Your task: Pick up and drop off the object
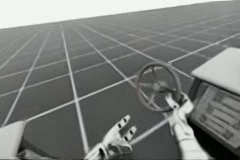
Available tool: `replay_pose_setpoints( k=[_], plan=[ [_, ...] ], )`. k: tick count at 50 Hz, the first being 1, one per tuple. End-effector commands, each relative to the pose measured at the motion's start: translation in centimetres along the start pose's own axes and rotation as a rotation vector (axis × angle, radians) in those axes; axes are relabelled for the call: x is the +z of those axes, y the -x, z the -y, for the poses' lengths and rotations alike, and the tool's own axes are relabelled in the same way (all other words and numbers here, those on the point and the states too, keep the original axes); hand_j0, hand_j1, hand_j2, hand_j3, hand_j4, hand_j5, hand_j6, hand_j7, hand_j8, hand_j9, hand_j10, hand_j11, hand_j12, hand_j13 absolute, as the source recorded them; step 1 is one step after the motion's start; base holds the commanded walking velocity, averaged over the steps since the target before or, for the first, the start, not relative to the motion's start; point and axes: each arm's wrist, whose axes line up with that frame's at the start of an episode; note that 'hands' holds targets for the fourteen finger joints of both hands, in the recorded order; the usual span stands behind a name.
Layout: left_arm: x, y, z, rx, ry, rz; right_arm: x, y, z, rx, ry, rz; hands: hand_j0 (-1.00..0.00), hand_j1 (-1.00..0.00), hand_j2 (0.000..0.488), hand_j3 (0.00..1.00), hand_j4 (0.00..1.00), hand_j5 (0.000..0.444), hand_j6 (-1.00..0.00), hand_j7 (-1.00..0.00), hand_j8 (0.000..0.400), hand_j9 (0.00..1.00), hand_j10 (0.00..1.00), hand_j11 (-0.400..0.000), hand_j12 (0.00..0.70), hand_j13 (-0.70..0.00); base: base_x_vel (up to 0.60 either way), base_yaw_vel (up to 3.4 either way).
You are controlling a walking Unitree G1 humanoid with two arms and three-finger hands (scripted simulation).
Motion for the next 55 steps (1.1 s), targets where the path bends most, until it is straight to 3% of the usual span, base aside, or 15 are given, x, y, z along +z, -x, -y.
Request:
replay_pose_setpoints(
  k=[1, 55],
  plan=[
    [-0.04, 0.23, -0.28, -0.007, 0.014, 0.013, 0.76, 0.55, -1.12, 0.034, -0.003, 0.033, 0.00, 0.00, 0.000, 1.00, 1.00, 0.000, 0.00, 0.00, 0.000, 1.00, 1.00, -0.400, 0.000, -0.700, 0.52, -0.16],
    [-0.04, 0.23, -0.28, -0.007, 0.014, 0.013, 0.76, 0.55, -1.12, 0.034, -0.003, 0.033, 0.00, 0.00, 0.000, 1.00, 1.00, 0.000, 0.00, 0.00, 0.000, 1.00, 1.00, -0.400, 0.000, -0.700, 0.55, -0.09]
  ],
)
